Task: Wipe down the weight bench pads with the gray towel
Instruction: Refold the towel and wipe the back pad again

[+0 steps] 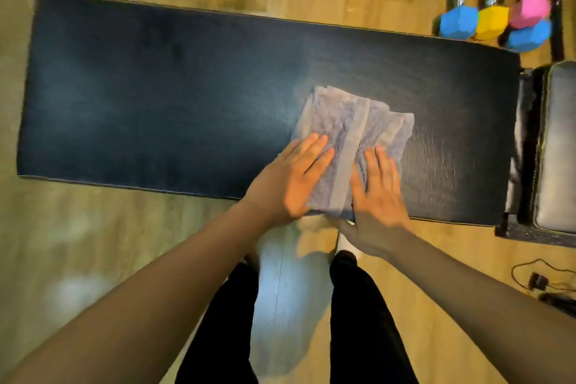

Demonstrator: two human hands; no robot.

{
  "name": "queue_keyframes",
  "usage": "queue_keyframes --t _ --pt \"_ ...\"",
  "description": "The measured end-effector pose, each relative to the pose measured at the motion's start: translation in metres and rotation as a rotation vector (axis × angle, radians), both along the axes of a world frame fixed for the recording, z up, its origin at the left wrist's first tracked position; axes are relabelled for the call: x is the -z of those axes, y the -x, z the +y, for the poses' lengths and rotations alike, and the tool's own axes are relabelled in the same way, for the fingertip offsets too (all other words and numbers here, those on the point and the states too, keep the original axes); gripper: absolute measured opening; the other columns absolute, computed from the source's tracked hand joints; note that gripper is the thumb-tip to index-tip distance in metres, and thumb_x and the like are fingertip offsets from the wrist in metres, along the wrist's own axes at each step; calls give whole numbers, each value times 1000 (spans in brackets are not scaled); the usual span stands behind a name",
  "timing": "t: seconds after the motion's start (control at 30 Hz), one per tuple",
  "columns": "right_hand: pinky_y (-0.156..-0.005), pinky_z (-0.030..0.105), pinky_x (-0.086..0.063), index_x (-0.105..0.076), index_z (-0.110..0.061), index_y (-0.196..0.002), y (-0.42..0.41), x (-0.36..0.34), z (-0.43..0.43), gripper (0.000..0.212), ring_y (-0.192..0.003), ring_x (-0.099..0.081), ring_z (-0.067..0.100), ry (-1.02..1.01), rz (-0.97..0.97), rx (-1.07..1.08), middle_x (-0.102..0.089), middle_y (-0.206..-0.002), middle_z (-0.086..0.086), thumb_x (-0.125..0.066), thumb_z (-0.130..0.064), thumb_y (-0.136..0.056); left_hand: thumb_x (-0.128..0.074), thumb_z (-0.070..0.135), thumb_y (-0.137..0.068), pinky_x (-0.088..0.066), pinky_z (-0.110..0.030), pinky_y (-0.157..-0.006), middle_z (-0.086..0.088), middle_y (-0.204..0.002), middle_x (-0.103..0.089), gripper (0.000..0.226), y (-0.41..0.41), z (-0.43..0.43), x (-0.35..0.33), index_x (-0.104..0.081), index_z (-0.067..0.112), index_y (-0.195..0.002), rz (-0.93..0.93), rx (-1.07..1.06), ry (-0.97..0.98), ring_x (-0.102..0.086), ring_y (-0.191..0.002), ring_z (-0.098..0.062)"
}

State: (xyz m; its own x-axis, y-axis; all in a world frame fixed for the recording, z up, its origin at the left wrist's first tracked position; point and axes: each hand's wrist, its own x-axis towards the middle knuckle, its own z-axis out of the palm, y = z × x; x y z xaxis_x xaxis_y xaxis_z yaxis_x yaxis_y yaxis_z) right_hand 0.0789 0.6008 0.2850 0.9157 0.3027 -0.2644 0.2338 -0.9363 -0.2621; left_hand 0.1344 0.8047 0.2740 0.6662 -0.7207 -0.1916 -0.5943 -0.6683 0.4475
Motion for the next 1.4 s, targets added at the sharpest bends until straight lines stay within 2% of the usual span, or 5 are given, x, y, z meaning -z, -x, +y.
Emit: queue_keyframes --t 0.5,0.8,0.97,1.13,1.4 --pt "-115 57 -15 -30 -11 -148 -70 14 283 80 -144 -15 43 -23 -95 -439 -24 -155 23 -43 -59 -86 -39 67 -84 -20 -45 -118 -11 -154 -27 88 37 270 17 -17 11 -149 -141 -644 -55 -24 -143 -26" --pt "-114 57 -16 -36 -12 -146 -77 25 440 74 -143 -19 43 -114 -168 -557 -29 -153 22 -50 -52 -85 -53 40 -79 -19 -42 -118 -11 -154 -31 80 52 410 20 -27 10 -148 8 -933 -48 -31 -141 -23" --pt "-111 50 -27 -48 -8 -138 -106 31 454 63 -140 -32 34 -335 -146 -609 -41 -147 17 -52 -48 -89 -66 36 -69 -35 -2 -81 13 -118 -54 66 19 423 1 -46 19 -130 222 -1026 380 -49 -101 16" --pt "-108 44 -35 -45 -8 -139 -177 31 430 61 -136 -38 29 -290 -196 -484 -42 -147 14 -43 -49 -93 -69 47 -77 -39 -30 -92 -13 -145 -37 92 -86 411 14 -23 5 -145 201 -879 77 -43 -127 -29" --pt "-108 50 -34 -38 -10 -144 -276 37 421 71 -135 -37 36 -211 -210 -362 -37 -150 18 -41 -56 -90 -66 44 -79 -34 -34 -105 -22 -150 -32 99 -209 393 15 -11 3 -149 142 -892 2 -36 -135 -34"
